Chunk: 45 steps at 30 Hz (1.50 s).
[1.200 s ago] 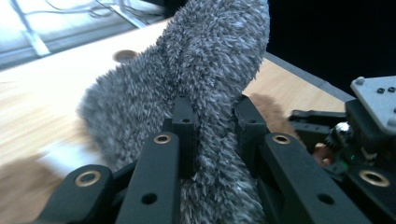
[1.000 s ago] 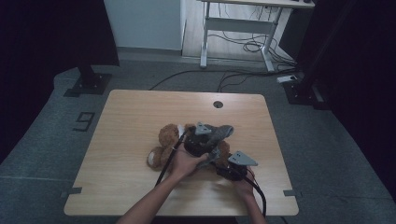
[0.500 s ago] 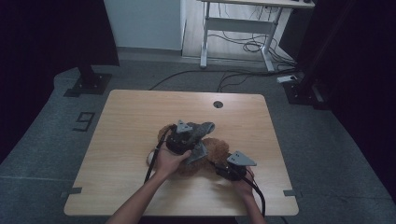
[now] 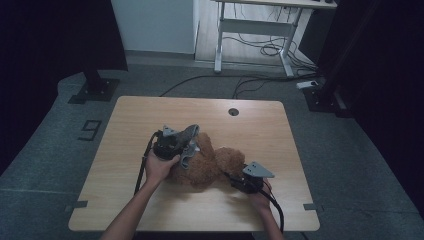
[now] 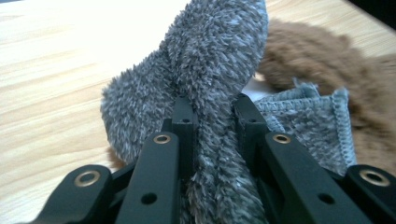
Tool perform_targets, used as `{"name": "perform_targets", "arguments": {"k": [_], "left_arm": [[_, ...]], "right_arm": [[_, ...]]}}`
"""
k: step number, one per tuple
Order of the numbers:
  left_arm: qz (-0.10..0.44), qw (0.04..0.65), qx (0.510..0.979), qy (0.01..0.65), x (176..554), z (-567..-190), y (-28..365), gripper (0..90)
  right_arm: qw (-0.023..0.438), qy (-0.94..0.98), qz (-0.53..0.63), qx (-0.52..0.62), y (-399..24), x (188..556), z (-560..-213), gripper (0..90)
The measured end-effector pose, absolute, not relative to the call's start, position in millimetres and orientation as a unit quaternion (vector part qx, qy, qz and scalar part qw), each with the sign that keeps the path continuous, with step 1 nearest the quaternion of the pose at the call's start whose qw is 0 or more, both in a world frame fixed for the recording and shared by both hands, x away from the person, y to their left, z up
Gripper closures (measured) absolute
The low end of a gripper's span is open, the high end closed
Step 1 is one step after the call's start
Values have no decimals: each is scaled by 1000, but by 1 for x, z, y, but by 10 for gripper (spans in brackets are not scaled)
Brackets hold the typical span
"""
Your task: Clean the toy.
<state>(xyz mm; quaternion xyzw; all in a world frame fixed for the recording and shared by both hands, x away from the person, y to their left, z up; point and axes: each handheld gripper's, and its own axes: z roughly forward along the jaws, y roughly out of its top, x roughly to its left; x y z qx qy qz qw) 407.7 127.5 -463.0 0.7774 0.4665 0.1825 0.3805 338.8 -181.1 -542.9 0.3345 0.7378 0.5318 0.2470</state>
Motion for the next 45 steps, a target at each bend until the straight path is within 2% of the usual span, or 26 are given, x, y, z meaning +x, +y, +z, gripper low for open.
{"name": "perform_targets", "arguments": {"k": [7,11,13,16,22,28,33,39,41,45], "left_arm": [[184,345,772,502,425,-480,149,742],[137,353,755,535,429,-497,171,742],[137,335,760,539,429,-503,179,742],[132,351,753,541,425,-501,185,742],[175,385,752,506,414,-464,175,740],[182,433,758,452,402,-424,150,739],[156,413,779,446,407,-433,119,737],[132,421,772,456,404,-448,117,738],[129,426,771,454,397,-451,119,740],[131,439,771,442,381,-456,121,743]], "right_arm": [[246,738,532,333,-182,339,-543,435],[245,738,533,333,-182,340,-543,435],[246,738,533,332,-183,340,-543,435],[246,739,532,332,-183,340,-543,435],[257,740,526,332,-183,341,-543,439],[279,736,518,333,-175,349,-542,450],[293,732,516,336,-171,359,-543,454],[303,733,511,332,-170,356,-544,453],[295,735,512,333,-172,354,-544,425],[282,735,515,339,-177,346,-540,271]]}}
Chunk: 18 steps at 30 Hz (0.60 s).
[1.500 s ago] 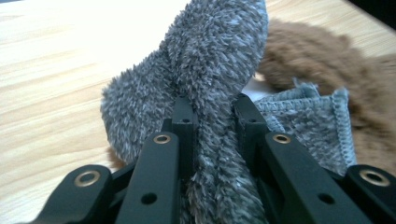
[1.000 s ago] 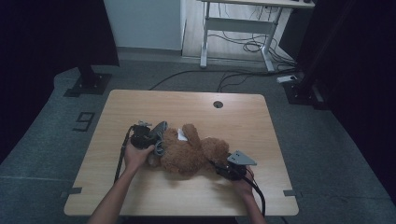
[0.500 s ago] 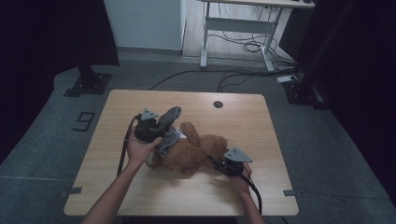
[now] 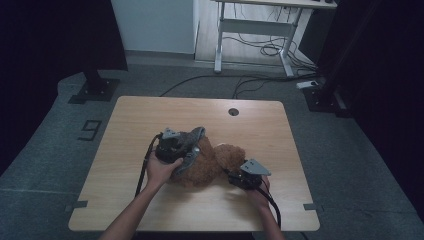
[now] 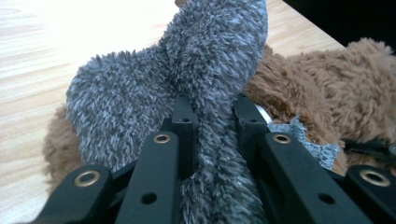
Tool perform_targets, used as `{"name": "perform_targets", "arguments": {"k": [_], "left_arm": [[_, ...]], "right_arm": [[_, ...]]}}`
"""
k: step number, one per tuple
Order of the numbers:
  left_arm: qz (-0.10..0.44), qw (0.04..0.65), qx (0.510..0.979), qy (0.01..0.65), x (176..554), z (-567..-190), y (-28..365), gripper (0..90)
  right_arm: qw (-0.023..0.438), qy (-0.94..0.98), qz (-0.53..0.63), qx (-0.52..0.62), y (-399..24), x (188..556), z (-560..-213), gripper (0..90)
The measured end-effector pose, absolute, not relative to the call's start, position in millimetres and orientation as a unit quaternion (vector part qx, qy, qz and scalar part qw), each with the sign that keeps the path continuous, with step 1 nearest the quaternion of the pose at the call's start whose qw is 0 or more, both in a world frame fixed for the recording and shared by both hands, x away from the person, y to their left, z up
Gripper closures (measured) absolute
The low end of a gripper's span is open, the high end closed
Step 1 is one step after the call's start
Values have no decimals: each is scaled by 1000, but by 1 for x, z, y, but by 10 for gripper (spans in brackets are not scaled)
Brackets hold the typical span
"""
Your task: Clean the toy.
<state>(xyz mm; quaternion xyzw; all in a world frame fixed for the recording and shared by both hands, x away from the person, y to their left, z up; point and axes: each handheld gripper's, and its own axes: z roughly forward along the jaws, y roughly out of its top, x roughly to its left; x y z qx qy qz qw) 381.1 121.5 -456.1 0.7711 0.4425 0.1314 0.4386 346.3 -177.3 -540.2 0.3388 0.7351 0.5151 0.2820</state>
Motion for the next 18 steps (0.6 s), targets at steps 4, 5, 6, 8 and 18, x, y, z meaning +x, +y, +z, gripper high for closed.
{"name": "perform_targets", "arguments": {"k": [4,5,6,8,18], "left_arm": [[137,450,770,431,366,-462,121,745],[143,451,771,427,362,-464,120,746],[148,453,771,423,358,-465,119,746],[155,459,769,416,351,-468,119,747],[149,479,764,405,330,-472,124,748]], "right_arm": [[237,735,530,351,-188,341,-533,136],[230,734,533,353,-191,340,-531,122],[223,733,536,354,-193,339,-528,108],[210,732,541,356,-197,337,-521,84],[176,730,553,361,-203,356,-489,38]]}}
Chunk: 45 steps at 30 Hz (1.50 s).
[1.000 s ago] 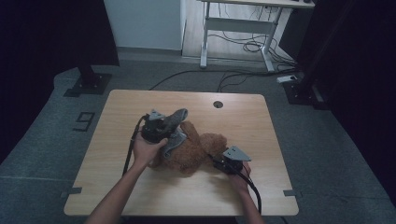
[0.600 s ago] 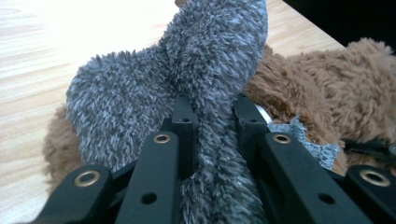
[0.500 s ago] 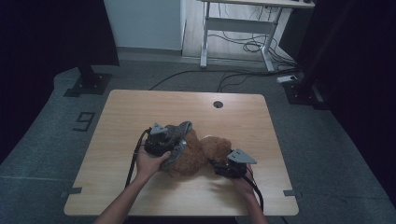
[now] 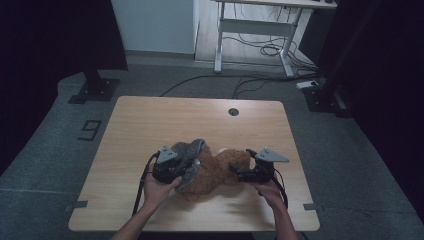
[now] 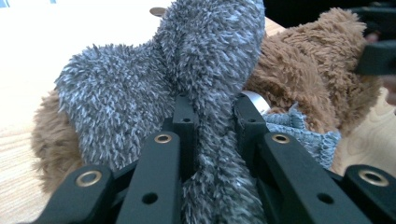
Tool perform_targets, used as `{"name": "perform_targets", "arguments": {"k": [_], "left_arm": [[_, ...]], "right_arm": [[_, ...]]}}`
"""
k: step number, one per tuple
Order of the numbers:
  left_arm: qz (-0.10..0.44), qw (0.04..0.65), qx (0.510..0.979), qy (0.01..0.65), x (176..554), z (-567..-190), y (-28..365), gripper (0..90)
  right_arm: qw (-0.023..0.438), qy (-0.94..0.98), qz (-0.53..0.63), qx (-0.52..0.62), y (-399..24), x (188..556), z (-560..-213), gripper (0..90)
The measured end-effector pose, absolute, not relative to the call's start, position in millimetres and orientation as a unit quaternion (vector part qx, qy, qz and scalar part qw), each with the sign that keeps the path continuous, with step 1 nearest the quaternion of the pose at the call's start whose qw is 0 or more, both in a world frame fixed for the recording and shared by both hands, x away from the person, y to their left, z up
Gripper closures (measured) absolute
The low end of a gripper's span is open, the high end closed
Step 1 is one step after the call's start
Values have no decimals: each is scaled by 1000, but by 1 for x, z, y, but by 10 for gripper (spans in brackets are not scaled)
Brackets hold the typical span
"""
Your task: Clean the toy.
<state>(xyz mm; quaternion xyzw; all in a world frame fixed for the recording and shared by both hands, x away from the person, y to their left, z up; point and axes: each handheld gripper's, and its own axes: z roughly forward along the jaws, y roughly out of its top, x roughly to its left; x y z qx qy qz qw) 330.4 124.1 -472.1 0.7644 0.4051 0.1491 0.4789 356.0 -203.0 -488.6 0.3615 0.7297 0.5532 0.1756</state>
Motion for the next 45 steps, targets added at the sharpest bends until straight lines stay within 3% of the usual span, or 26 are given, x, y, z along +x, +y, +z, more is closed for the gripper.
{"name": "perform_targets", "arguments": {"k": [2,9,14,18,26,31,38,45], "left_arm": [[148,482,764,403,327,-473,125,748],[140,491,765,393,318,-476,124,748],[141,494,765,390,313,-476,123,747],[156,505,755,388,307,-478,122,746],[162,524,736,397,312,-469,137,747],[170,528,725,407,320,-459,147,747],[188,535,709,418,340,-435,154,747],[160,510,727,431,349,-463,144,744]], "right_arm": [[161,748,533,362,-198,363,-488,0],[102,787,472,385,-188,373,-515,4],[97,789,470,383,-190,365,-516,218],[127,804,455,362,-186,357,-510,394],[186,781,487,343,-175,350,-495,526],[228,758,512,335,-163,354,-483,555],[254,717,554,339,-150,366,-471,556],[275,730,532,331,-158,369,-498,473]]}}
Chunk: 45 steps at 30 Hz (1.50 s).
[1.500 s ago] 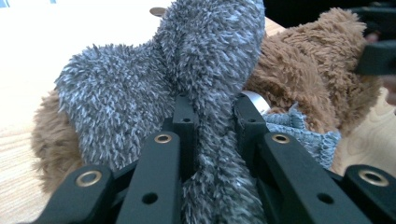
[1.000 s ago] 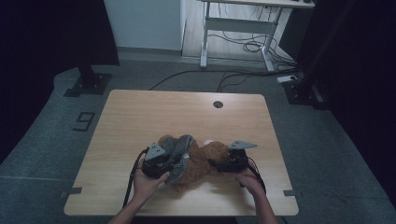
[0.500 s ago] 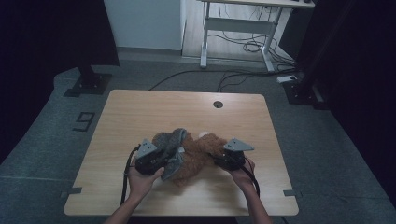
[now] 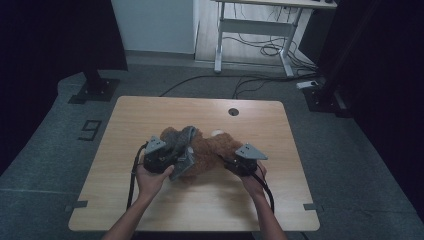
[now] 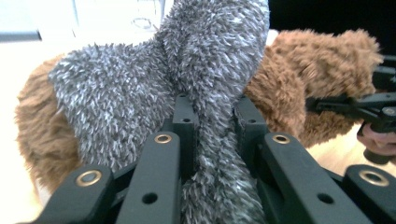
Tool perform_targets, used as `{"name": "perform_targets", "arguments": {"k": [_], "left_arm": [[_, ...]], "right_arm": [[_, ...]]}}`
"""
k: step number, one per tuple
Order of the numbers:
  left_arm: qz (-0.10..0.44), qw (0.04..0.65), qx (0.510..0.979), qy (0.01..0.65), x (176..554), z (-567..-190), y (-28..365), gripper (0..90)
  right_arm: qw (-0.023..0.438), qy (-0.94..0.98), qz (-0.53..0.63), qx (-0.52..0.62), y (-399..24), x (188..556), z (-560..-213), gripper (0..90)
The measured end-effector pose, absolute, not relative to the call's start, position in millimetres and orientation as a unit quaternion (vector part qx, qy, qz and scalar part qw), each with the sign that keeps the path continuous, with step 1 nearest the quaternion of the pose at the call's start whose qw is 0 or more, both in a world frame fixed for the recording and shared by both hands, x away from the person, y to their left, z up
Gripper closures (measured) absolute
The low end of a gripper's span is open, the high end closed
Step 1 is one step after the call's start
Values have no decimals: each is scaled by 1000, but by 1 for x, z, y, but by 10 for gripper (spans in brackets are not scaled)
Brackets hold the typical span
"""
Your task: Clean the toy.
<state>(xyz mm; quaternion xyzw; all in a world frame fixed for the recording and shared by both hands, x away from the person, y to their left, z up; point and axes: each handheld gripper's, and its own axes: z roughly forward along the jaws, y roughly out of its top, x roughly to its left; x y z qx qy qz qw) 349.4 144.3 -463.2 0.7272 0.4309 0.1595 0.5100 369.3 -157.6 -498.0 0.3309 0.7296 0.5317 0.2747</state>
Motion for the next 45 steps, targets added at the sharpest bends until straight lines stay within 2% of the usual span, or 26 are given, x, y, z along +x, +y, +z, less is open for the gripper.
{"name": "perform_targets", "arguments": {"k": [5,10,17,24,31,35,40,45], "left_arm": [[148,512,735,419,344,-467,134,743],[150,508,740,414,343,-459,129,742],[161,544,727,386,337,-418,121,740],[154,554,738,354,342,-390,87,739],[127,504,784,338,352,-418,29,732],[141,449,817,334,358,-446,2,729],[144,442,819,337,360,-457,0,730],[155,436,812,355,362,-457,24,739]], "right_arm": [[252,741,525,333,-175,362,-516,415],[242,742,525,340,-182,358,-523,413],[233,734,534,348,-182,358,-526,413],[228,735,533,350,-183,359,-526,410],[225,737,532,350,-183,360,-528,407],[226,739,531,348,-182,358,-528,407],[214,743,525,356,-187,361,-538,406],[213,745,525,352,-187,360,-537,407]]}}
